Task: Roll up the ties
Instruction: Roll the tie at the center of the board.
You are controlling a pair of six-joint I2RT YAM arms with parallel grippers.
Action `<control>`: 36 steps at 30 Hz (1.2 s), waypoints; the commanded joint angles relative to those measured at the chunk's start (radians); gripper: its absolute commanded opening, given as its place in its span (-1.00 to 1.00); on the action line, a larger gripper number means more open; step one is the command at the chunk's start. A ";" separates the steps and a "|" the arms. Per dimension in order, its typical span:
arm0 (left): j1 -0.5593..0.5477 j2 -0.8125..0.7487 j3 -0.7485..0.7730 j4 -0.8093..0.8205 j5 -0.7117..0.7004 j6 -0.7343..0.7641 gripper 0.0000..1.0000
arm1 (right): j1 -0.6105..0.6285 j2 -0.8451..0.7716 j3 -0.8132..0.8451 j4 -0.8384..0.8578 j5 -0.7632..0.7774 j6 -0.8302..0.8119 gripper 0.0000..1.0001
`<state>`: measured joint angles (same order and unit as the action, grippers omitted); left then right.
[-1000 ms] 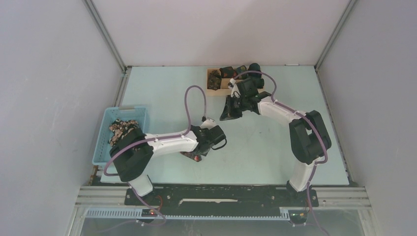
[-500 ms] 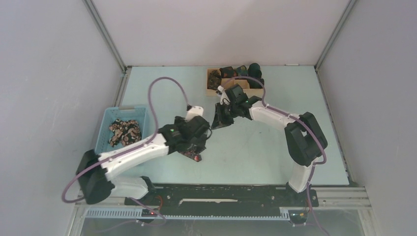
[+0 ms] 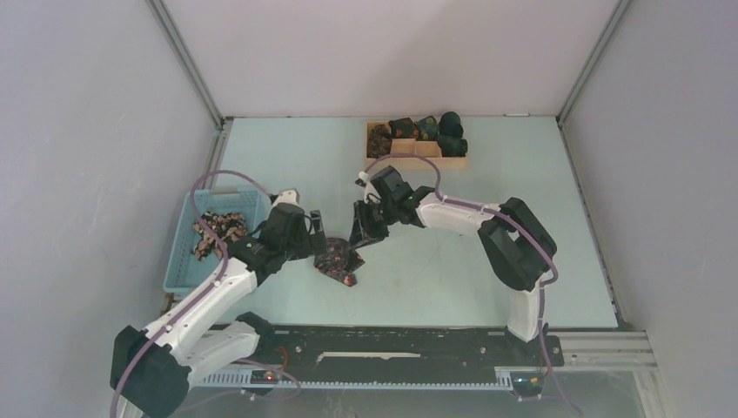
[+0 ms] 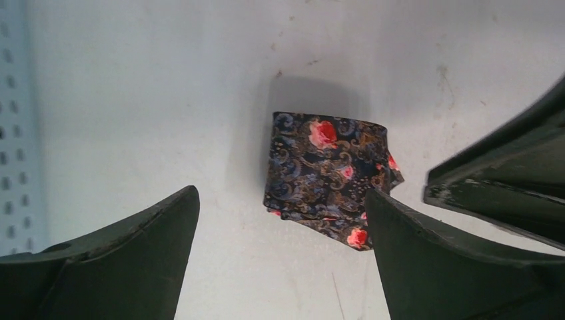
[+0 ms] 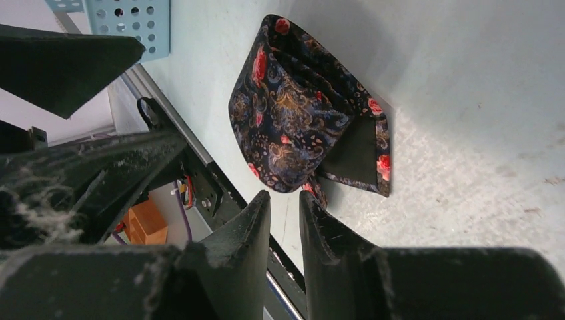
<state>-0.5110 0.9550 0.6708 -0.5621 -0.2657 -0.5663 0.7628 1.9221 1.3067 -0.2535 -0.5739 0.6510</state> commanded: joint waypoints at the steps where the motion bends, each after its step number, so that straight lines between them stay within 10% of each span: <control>1: 0.045 -0.018 -0.028 0.117 0.165 0.014 0.99 | 0.017 0.051 0.056 0.082 -0.028 0.051 -0.47; 36: 0.101 0.213 -0.180 0.369 0.418 -0.023 0.69 | 0.019 0.215 0.097 0.092 -0.066 0.014 -0.69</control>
<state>-0.4156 1.1591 0.5068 -0.2573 0.1032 -0.5758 0.7887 2.1353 1.3785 -0.1692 -0.6495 0.6865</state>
